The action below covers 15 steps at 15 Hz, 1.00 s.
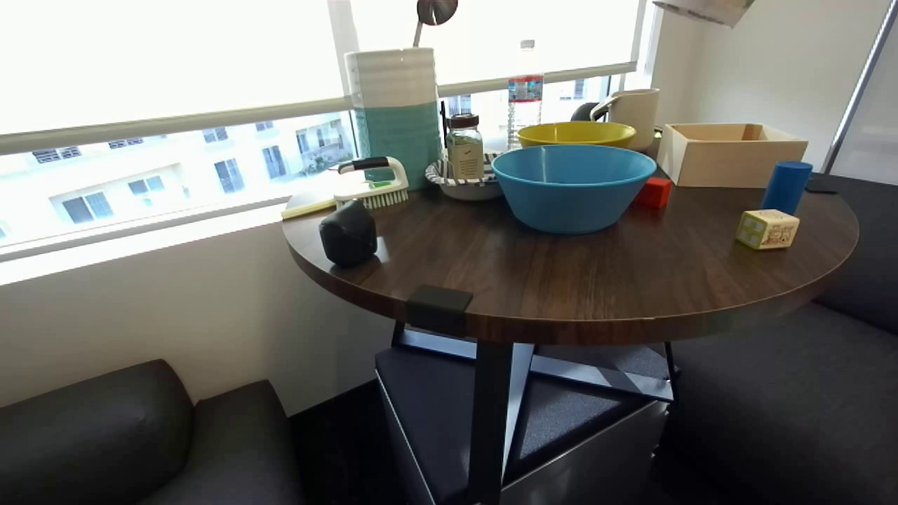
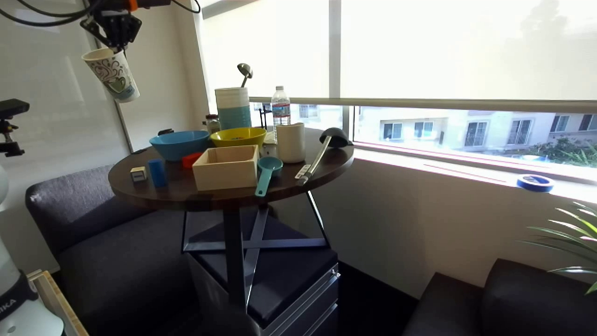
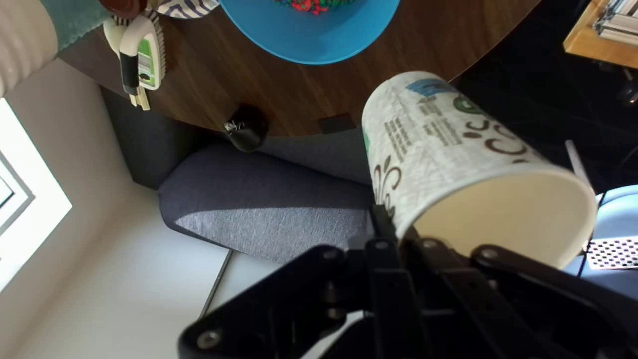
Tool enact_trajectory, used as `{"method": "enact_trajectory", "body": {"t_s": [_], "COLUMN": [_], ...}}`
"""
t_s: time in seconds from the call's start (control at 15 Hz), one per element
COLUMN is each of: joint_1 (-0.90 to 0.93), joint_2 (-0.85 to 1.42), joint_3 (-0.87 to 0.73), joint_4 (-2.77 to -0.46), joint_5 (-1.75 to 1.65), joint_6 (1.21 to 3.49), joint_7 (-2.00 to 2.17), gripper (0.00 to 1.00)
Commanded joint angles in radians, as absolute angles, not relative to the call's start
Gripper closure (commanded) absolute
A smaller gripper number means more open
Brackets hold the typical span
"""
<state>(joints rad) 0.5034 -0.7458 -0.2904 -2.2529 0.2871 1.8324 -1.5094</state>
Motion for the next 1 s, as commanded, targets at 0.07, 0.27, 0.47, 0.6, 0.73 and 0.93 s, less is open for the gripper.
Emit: {"method": "enact_trajectory", "body": {"t_s": [0.07, 0.27, 0.47, 0.6, 0.73, 0.93], "joint_1": [0.422, 0.388, 0.351, 0.328, 0.307, 0.269], "joint_2": [-0.721, -0.709, -0.698, -0.691, -0.685, -0.688], "joint_3": [-0.24, -0.197, -0.145, -0.118, -0.102, -0.091], "joint_4": [-2.242, -2.274, -2.318, -2.35, -2.391, -2.448], "joint_5": [0.337, 0.359, 0.372, 0.366, 0.363, 0.36], "joint_6": [1.814, 1.762, 1.732, 1.744, 1.78, 1.891], "joint_7": [-1.546, -1.509, -1.503, -1.505, -1.516, -1.51], "gripper": [0.99, 0.99, 0.99, 0.99, 0.99, 0.99]}}
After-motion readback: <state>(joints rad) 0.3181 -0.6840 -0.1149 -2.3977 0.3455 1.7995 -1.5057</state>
